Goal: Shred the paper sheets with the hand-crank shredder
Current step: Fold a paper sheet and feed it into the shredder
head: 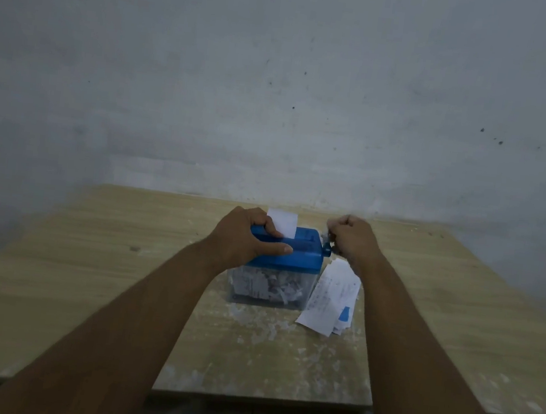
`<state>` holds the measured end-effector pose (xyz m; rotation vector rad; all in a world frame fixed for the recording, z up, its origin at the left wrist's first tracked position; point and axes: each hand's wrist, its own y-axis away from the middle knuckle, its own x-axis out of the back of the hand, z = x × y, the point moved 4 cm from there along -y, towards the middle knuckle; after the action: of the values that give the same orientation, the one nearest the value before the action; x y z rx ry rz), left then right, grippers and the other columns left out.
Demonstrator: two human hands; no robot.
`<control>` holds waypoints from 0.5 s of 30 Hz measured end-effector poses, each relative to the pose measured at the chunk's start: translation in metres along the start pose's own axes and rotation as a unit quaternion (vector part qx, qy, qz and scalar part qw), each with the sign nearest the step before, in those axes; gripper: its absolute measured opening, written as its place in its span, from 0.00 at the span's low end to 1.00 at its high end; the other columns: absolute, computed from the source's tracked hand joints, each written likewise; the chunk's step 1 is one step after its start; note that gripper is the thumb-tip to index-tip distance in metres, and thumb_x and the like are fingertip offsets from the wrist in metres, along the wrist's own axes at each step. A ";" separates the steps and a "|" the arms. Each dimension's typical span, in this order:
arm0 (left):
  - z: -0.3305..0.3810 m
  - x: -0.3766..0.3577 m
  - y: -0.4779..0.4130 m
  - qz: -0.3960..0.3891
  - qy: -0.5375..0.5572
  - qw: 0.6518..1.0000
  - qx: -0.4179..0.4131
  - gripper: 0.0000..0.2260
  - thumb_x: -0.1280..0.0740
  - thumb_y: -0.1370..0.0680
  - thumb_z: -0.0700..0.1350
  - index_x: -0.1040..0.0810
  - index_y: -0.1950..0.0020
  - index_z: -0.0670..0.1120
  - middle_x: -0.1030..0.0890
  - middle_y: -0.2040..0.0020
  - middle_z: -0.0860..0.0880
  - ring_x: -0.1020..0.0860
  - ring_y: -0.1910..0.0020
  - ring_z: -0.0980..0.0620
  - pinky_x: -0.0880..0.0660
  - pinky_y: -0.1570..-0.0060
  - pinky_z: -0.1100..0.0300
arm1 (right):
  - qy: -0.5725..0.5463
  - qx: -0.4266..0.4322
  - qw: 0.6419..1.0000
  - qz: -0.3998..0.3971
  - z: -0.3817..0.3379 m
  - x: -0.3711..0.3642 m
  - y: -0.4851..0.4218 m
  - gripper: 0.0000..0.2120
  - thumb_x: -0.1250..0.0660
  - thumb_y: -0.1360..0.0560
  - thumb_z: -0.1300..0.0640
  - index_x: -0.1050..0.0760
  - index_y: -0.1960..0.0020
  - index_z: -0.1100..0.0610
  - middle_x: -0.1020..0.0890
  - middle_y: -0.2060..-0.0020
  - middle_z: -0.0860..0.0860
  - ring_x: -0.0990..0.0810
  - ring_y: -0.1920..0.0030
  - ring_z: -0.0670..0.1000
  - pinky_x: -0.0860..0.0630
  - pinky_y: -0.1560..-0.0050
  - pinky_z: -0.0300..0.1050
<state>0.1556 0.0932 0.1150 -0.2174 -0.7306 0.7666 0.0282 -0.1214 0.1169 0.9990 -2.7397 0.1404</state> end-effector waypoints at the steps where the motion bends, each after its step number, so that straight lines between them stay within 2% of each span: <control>1: 0.001 -0.001 0.001 0.002 -0.003 1.000 -0.003 0.17 0.18 0.35 0.64 0.12 0.57 0.54 0.16 0.56 0.56 0.19 0.56 0.57 0.23 0.56 0.59 | 0.017 -0.021 1.000 -0.009 0.012 -0.003 -0.001 0.07 0.32 0.18 0.57 0.23 0.52 0.60 0.19 0.56 0.60 0.23 0.60 0.54 0.19 0.58 0.51; 4: 0.003 -0.004 0.003 0.018 0.002 1.000 -0.011 0.17 0.20 0.33 0.66 0.12 0.57 0.53 0.16 0.57 0.56 0.18 0.56 0.58 0.25 0.57 0.63 | -0.061 -0.104 0.991 -0.054 0.049 -0.009 0.011 0.04 0.35 0.18 0.62 0.26 0.51 0.62 0.27 0.63 0.58 0.31 0.66 0.51 0.29 0.65 0.47; 6: 0.004 -0.005 0.006 0.032 0.010 0.999 -0.016 0.17 0.20 0.31 0.65 0.13 0.58 0.53 0.16 0.59 0.56 0.18 0.57 0.58 0.25 0.58 0.64 | -0.101 -0.139 0.984 -0.045 0.070 -0.008 0.025 0.06 0.38 0.19 0.66 0.28 0.54 0.61 0.32 0.66 0.56 0.35 0.68 0.50 0.34 0.66 0.46; 8: 0.004 -0.006 0.007 0.039 0.006 0.999 -0.013 0.15 0.20 0.30 0.64 0.13 0.59 0.53 0.16 0.59 0.56 0.18 0.57 0.58 0.26 0.60 0.67 | -0.132 -0.142 0.981 -0.029 0.084 -0.009 0.039 0.09 0.38 0.19 0.66 0.29 0.58 0.60 0.32 0.67 0.55 0.36 0.69 0.50 0.36 0.68 0.46; 12: 0.005 -0.005 0.007 0.032 0.001 0.999 -0.008 0.16 0.21 0.30 0.64 0.14 0.60 0.53 0.16 0.60 0.57 0.18 0.57 0.58 0.26 0.59 0.67 | -0.073 -0.083 0.994 0.024 0.083 0.003 0.078 0.14 0.32 0.18 0.55 0.19 0.58 0.63 0.23 0.68 0.55 0.28 0.68 0.52 0.28 0.65 0.46; 15: 0.005 -0.006 0.006 0.033 0.001 0.999 0.004 0.16 0.20 0.31 0.64 0.14 0.61 0.52 0.16 0.58 0.56 0.18 0.56 0.58 0.24 0.59 0.65 | -0.005 -0.019 0.999 0.035 0.054 0.016 0.105 0.17 0.33 0.16 0.50 0.18 0.55 0.62 0.20 0.67 0.54 0.24 0.67 0.51 0.24 0.62 0.47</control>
<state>0.1463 0.0933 0.1126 -0.2350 -0.7217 0.8323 -0.0609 -0.0601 0.0665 0.8976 -2.7759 0.0944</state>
